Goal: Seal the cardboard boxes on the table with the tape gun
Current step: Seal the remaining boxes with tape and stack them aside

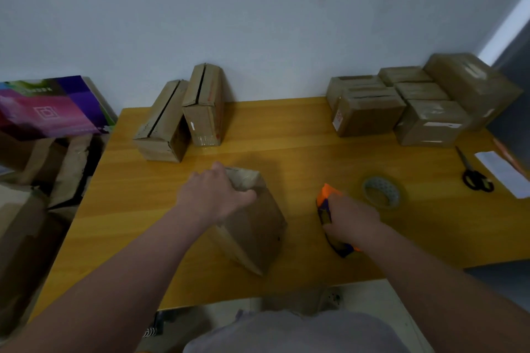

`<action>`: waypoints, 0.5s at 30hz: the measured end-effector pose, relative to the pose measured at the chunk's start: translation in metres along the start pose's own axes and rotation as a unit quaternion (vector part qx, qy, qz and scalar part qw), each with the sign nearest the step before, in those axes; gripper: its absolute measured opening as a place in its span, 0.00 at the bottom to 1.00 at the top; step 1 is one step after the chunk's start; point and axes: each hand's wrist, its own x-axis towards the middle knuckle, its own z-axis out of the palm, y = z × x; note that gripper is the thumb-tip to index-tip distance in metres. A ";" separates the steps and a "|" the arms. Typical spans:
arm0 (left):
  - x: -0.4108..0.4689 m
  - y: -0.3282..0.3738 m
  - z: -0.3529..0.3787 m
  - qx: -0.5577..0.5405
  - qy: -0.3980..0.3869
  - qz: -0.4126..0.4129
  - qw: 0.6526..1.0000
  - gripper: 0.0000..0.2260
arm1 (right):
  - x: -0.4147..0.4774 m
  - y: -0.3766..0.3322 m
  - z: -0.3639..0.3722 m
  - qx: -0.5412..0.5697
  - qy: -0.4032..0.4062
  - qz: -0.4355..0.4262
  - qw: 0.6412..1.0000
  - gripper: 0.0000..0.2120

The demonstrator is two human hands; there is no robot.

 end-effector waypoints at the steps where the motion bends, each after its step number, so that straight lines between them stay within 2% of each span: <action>1: 0.001 0.001 0.000 0.004 -0.002 -0.003 1.000 0.33 | 0.002 0.003 0.006 0.008 -0.011 0.016 1.000 0.17; 3: 0.007 0.001 0.001 -0.027 -0.024 -0.011 0.999 0.38 | 0.005 0.006 0.018 0.022 -0.023 0.034 0.999 0.19; 6: 0.015 -0.003 0.002 -0.143 -0.049 -0.018 0.988 0.45 | 0.008 0.008 0.028 0.037 -0.016 0.033 0.999 0.18; 10: 0.016 -0.007 0.003 -0.357 -0.094 0.000 0.929 0.42 | 0.006 0.009 0.025 0.077 0.030 0.030 0.996 0.21; 13: 0.018 -0.016 -0.002 -0.401 -0.180 0.059 0.896 0.43 | 0.007 0.015 0.009 0.202 0.073 0.067 0.974 0.15; 15: 0.021 -0.023 -0.006 -0.427 -0.242 0.090 0.867 0.43 | 0.008 0.020 -0.004 0.334 0.104 0.085 0.933 0.09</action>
